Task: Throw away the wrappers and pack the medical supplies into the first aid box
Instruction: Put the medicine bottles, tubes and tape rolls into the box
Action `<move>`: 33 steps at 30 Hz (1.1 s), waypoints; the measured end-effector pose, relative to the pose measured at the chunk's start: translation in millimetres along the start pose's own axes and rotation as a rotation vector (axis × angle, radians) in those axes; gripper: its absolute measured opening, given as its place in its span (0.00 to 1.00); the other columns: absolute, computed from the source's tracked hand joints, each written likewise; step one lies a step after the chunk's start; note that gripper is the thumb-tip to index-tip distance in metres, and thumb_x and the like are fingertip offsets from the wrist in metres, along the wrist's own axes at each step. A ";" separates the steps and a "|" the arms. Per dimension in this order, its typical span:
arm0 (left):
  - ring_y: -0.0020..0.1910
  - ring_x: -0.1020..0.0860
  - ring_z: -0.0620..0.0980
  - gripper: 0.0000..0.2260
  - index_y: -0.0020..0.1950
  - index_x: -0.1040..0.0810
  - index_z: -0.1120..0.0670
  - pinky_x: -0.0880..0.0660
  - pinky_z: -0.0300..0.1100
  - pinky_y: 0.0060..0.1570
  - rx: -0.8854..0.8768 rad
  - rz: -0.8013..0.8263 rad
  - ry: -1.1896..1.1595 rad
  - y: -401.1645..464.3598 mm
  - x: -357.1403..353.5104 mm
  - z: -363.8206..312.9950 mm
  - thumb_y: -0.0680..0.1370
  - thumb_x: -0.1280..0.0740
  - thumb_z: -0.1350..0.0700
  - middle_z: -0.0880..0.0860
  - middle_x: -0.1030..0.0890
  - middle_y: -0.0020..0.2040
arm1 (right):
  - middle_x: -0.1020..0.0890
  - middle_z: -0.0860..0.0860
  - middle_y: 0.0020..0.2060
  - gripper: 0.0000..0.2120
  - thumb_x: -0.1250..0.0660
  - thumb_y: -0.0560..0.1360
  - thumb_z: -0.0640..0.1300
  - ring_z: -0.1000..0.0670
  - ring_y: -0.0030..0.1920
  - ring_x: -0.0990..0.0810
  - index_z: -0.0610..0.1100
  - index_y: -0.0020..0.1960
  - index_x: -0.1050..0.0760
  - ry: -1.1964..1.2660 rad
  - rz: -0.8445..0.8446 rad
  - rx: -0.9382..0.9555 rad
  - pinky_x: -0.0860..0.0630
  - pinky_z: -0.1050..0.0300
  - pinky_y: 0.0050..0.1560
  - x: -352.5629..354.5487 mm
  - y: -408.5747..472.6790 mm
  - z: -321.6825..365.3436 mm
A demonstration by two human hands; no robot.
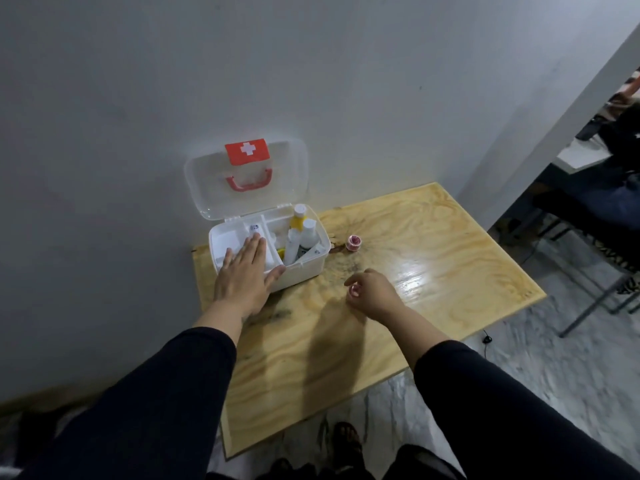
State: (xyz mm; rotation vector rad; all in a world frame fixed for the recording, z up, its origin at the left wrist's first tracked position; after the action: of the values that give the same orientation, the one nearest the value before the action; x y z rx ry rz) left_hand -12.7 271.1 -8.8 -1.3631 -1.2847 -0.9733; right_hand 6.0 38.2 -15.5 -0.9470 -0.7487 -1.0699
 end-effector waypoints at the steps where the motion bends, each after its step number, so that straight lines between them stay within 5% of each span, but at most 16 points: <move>1: 0.78 0.55 0.46 0.32 0.79 0.56 0.55 0.57 0.49 0.77 0.004 -0.013 -0.013 0.4 1.3 -0.5 0.80 0.55 0.39 0.50 0.56 0.80 | 0.23 0.42 0.54 0.15 0.34 0.71 0.40 0.41 0.53 0.20 0.43 0.57 0.20 -0.004 -0.026 0.000 0.26 0.55 0.55 8.4 9.1 0.7; 5: 0.78 0.55 0.46 0.32 0.79 0.55 0.54 0.59 0.49 0.76 0.046 -0.066 0.016 8.3 5.0 3.8 0.80 0.54 0.38 0.49 0.55 0.80 | 0.23 0.41 0.54 0.15 0.36 0.76 0.40 0.41 0.53 0.21 0.42 0.62 0.22 0.022 -0.142 0.005 0.27 0.59 0.51 40.7 54.0 1.5; 8: 0.78 0.57 0.45 0.33 0.79 0.59 0.54 0.61 0.50 0.77 0.079 -0.022 0.019 8.3 0.7 11.0 0.79 0.56 0.37 0.49 0.57 0.80 | 0.24 0.47 0.41 0.16 0.37 0.77 0.34 0.39 0.55 0.22 0.35 0.64 0.27 0.101 -0.122 0.002 0.33 0.76 0.34 52.1 76.2 0.6; 11: 0.78 0.57 0.45 0.34 0.78 0.60 0.54 0.61 0.49 0.77 0.093 -0.034 0.044 9.5 -2.9 11.5 0.78 0.59 0.36 0.49 0.58 0.79 | 0.22 0.43 0.51 0.18 0.37 0.76 0.33 0.41 0.51 0.21 0.36 0.66 0.28 0.076 -0.098 0.005 0.33 0.71 0.39 52.4 99.5 -2.4; 13: 0.78 0.57 0.44 0.38 0.78 0.61 0.54 0.61 0.48 0.76 0.090 -0.057 0.065 10.0 -2.2 11.3 0.75 0.65 0.32 0.49 0.58 0.79 | 0.22 0.43 0.49 0.17 0.37 0.75 0.34 0.44 0.45 0.20 0.37 0.64 0.26 0.100 -0.075 0.002 0.28 0.65 0.41 44.8 110.6 -5.2; 15: 0.78 0.57 0.44 0.42 0.78 0.61 0.53 0.62 0.47 0.75 0.088 -0.075 0.068 11.3 -3.1 12.3 0.69 0.72 0.30 0.48 0.59 0.79 | 0.20 0.43 0.52 0.15 0.36 0.75 0.37 0.43 0.49 0.19 0.40 0.62 0.23 0.074 -0.055 0.015 0.26 0.60 0.47 35.8 117.0 -8.3; 19: 0.78 0.58 0.43 0.49 0.78 0.62 0.52 0.63 0.47 0.75 0.093 -0.081 0.069 12.4 -5.7 12.2 0.62 0.82 0.30 0.47 0.60 0.79 | 0.17 0.42 0.49 0.11 0.35 0.74 0.38 0.44 0.47 0.19 0.42 0.56 0.20 0.092 -0.056 0.033 0.30 0.62 0.43 32.5 119.1 -11.6; 26: 0.78 0.59 0.44 0.35 0.78 0.60 0.53 0.62 0.48 0.76 0.105 0.013 0.026 12.0 -1.0 11.0 0.78 0.58 0.35 0.48 0.59 0.79 | 0.16 0.45 0.48 0.12 0.31 0.72 0.41 0.45 0.49 0.19 0.44 0.56 0.20 0.134 -0.134 0.102 0.30 0.61 0.44 83.2 113.3 17.6; 33: 0.78 0.59 0.49 0.42 0.79 0.58 0.56 0.60 0.50 0.76 0.211 -0.042 -0.084 2.8 20.6 26.2 0.75 0.49 0.31 0.51 0.59 0.79 | 0.20 0.50 0.40 0.14 0.28 0.69 0.44 0.52 0.41 0.23 0.45 0.54 0.19 0.229 -0.201 0.292 0.30 0.61 0.42 121.9 88.6 93.6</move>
State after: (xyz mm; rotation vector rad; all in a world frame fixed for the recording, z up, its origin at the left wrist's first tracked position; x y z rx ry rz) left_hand -9.4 301.0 5.9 -1.2284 -1.4412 -0.7908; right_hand 123.1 93.1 105.9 -0.4986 -0.7948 -1.1821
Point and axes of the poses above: each hand's wrist, its own y-axis towards the middle knuckle, its own x-axis out of the back of the hand, z = x × y, the point moved 3 cm from there along y, towards the middle knuckle
